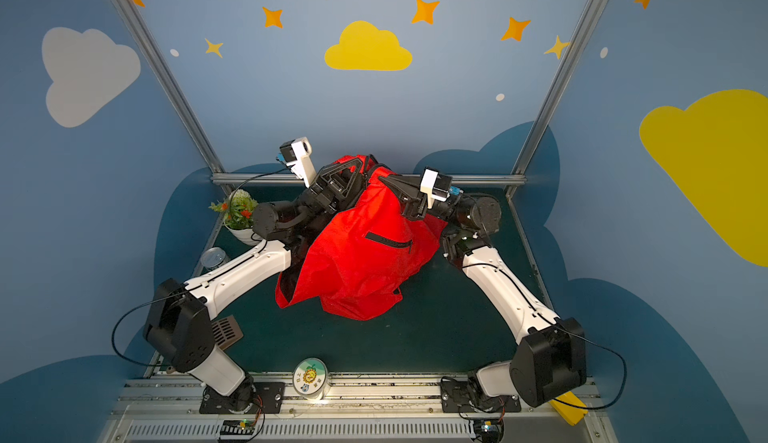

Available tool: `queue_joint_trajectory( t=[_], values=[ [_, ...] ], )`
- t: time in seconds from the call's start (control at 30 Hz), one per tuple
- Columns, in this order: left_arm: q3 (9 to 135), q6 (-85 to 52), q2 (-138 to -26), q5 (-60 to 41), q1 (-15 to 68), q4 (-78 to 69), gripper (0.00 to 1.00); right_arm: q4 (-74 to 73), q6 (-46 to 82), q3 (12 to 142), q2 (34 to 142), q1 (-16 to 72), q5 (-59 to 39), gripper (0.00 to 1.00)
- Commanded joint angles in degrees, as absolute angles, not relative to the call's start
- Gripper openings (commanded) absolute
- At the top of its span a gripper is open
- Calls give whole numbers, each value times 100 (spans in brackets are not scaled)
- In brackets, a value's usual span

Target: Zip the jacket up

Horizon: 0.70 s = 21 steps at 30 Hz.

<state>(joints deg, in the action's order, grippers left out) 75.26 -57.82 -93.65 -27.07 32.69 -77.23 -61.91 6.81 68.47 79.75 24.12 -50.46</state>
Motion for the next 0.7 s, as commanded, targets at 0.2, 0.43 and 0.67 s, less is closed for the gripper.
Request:
queue_joint_trajectory(
  t=[0.2, 0.43, 0.67],
  values=[
    [7440, -5319, -9153, -2632, 3341, -8007, 3, -6763, 926, 7041, 7973, 2452, -4695, 0],
    [7234, -4763, -9010, -2341, 3410, -8009, 3, -6864, 958, 6949, 7930, 2456, -4512, 0],
    [7064, -4136, -8887, -2176, 3502, -8007, 3, -6946, 1019, 6884, 7910, 2489, -4413, 0]
  ],
)
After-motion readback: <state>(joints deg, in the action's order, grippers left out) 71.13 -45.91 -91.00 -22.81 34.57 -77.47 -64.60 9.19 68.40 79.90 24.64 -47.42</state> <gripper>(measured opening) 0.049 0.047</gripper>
